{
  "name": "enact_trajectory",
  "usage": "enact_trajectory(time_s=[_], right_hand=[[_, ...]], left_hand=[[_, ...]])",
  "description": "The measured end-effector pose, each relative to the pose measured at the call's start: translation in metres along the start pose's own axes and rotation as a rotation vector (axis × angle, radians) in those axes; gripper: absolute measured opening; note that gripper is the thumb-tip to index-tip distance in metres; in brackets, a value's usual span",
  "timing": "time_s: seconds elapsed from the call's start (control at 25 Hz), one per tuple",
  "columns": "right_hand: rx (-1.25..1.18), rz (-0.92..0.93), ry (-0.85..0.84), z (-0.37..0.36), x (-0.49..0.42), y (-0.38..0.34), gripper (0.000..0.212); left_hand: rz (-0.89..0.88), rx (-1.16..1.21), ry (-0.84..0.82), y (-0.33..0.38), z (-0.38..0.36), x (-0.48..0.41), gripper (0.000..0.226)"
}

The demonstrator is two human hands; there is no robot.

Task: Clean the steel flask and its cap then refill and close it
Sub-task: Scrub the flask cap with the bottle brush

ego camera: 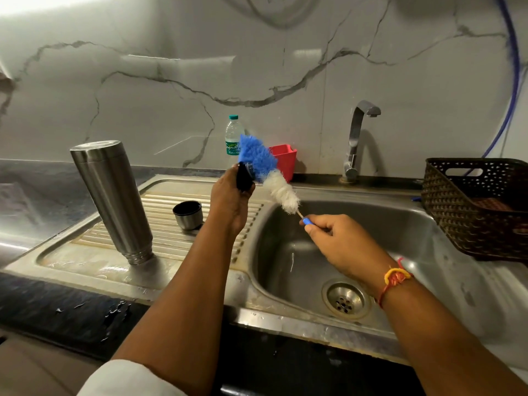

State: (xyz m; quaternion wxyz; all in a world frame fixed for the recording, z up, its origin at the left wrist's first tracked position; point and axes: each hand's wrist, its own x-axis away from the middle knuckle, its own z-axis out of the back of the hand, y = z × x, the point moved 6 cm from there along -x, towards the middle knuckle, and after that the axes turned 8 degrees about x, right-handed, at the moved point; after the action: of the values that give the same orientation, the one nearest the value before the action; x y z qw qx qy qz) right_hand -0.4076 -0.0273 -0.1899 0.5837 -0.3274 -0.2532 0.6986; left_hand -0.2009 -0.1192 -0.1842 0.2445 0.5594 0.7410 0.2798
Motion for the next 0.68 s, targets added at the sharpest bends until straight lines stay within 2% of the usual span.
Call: enact_trajectory(time_s=[0.2,0.28,0.44,0.68], right_hand=[[0.010,-0.055,0.074,0.004,-0.007,0.004,0.030],[-0.009,-0.083,0.134,0.008,-0.008,0.008,0.027],[-0.071,-0.118,0.191,0.012,-0.010,0.010,0.026],[-0.093,-0.134,0.141,0.007,-0.009,0.007,0.029]], left_hand=[[0.059,-0.148,-0.091,-0.008,-0.005,0.005,0.017],[0.075,-0.071,-0.065,-0.008,-0.005,0.003,0.023],[0.137,0.126,-0.041,-0.005,-0.002,0.001,0.052],[0.138,0.184,-0.008,-0.006,0.000,0.002,0.056]])
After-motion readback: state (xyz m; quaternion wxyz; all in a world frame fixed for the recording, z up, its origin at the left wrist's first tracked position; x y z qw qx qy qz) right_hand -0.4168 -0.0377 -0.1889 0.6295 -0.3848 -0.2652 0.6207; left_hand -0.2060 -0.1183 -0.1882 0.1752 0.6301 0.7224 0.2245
